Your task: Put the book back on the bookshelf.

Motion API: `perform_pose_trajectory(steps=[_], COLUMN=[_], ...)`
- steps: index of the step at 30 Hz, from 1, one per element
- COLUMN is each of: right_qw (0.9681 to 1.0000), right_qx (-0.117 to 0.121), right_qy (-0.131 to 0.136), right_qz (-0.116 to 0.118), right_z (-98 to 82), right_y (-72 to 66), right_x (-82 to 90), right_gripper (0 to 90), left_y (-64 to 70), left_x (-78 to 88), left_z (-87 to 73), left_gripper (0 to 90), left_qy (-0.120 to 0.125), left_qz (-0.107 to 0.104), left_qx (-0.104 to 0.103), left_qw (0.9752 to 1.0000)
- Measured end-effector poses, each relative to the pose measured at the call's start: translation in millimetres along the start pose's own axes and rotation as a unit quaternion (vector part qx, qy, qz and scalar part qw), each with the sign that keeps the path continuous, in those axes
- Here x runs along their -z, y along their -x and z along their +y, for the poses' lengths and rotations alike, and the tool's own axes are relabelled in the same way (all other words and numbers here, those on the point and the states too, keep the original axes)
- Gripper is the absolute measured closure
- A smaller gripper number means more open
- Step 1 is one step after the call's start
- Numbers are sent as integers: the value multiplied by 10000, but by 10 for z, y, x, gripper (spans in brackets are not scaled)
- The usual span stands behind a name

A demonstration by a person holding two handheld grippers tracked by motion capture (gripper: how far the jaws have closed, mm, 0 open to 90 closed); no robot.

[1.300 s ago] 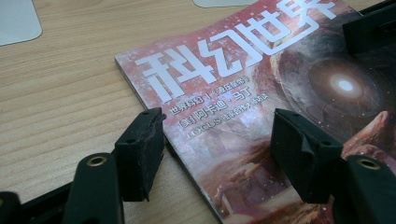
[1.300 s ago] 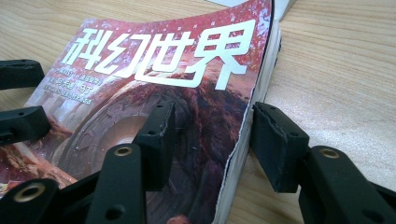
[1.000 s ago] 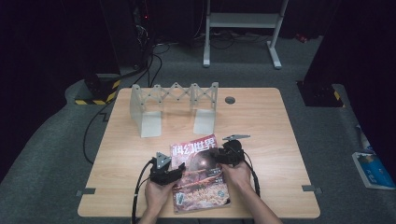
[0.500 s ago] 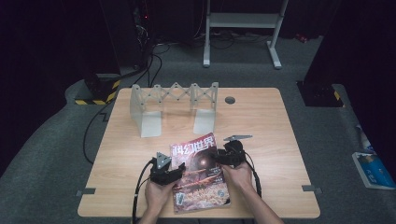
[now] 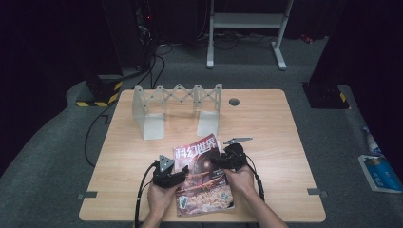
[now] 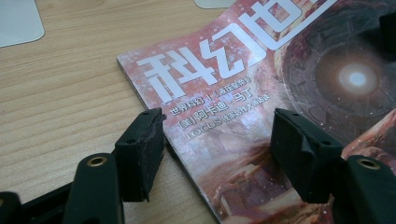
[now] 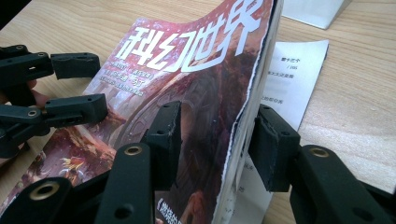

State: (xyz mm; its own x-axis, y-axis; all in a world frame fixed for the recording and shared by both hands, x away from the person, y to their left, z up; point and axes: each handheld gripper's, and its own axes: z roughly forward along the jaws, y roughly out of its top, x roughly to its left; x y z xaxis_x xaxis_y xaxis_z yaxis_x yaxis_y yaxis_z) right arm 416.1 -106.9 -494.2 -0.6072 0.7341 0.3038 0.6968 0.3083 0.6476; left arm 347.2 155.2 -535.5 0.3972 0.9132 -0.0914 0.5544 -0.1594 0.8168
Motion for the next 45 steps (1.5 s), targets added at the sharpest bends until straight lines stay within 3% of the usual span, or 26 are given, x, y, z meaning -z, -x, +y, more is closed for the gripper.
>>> perform_pose_trajectory(steps=[6,13,21,29,34,37,40,45], right_qw=[9998,9993,9995,9990,9988,9982,9980,9977], right_qx=[184,305,264,293,357,540,601,642], right_qy=[-119,-224,-177,-330,-321,-258,-188,3], right_qz=[43,-68,53,-27,-3,-5,58,221], right_z=[-4,16,29,24,11,-16,-40,-48], right_y=[-49,-101,-96,-106,-100,-117,-125,-156], right_x=[4,-42,-18,-60,-44,-29,-4,78], right_gripper=[553,549,609,629,704,739,774,825], left_y=[0,-2,-4,-5,-18,-37,-71,-92], left_x=[0,1,-2,-5,0,7,16,19], left_z=[0,1,1,3,7,9,10,12], left_gripper=[351,351,350,346,335,323,312,298], left_qy=[0,-6,-1,-1,-32,-42,-36,-37], left_qz=[0,-6,-30,-30,-100,-190,-351,-443], left_qx=[2,-2,23,14,23,70,203,242], left_qw=[10000,10000,10000,10000,9999,9998,9992,9987])
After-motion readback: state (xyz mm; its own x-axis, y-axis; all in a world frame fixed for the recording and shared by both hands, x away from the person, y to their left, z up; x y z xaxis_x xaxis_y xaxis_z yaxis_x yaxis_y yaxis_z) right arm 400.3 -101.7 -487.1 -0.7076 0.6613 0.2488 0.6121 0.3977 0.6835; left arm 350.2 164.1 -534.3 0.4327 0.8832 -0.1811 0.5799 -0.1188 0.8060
